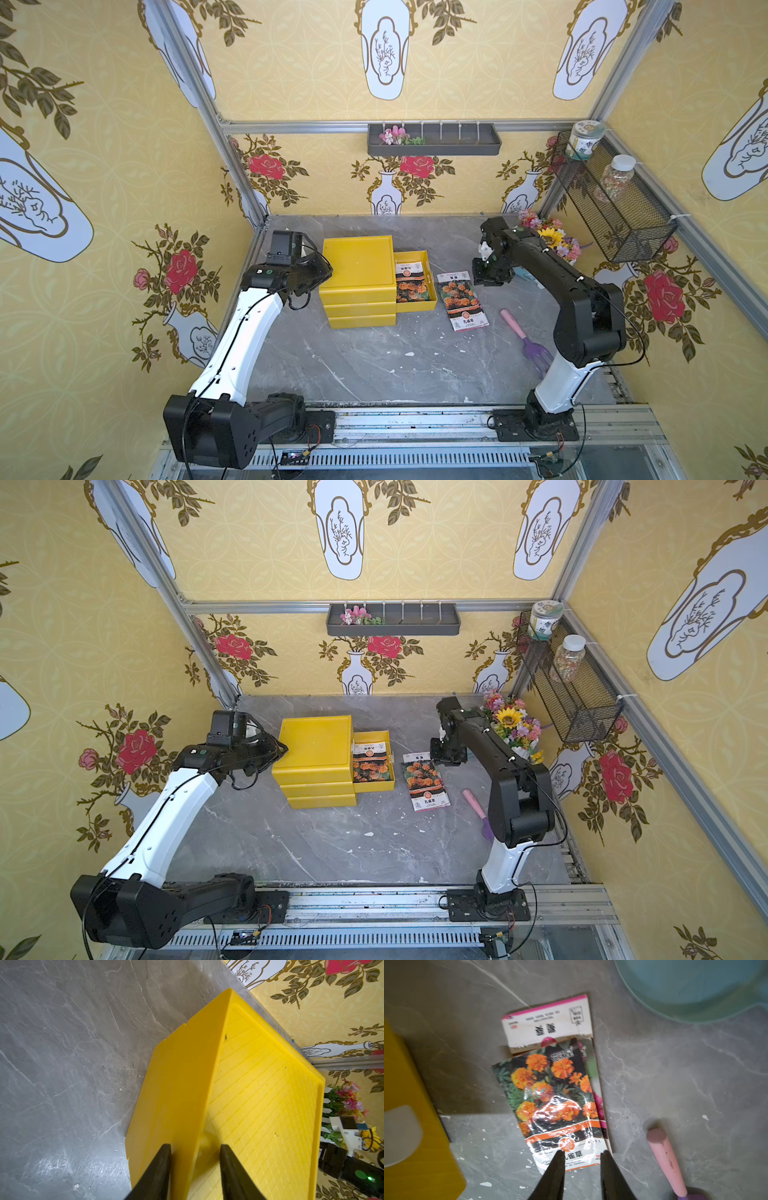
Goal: Take the seed bags out of the drawer
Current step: Place the seed packet at the center of the board, then pick up the seed packet from the drawer.
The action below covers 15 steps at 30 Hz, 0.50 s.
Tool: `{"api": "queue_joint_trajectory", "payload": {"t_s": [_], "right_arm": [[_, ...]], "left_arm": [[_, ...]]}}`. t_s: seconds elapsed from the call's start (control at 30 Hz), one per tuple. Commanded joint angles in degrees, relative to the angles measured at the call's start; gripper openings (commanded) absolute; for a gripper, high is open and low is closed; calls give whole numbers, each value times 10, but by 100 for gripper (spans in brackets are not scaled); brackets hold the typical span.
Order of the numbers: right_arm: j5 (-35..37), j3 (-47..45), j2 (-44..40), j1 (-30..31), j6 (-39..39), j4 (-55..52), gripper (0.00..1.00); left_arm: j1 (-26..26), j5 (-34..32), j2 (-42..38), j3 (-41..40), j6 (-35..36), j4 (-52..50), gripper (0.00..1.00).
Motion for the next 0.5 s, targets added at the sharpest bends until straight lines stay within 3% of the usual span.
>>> {"api": "queue_joint_trajectory", "payload": {"t_s": [0.0,0.47], "right_arm": [[23,39,-2,33,8,-23,35],[-15,201,70,185,68,-21,25]], "left_arm": [[0,6,3,-5,-1,-11,43],[0,10,3,-6,-2,-5,43]]}}
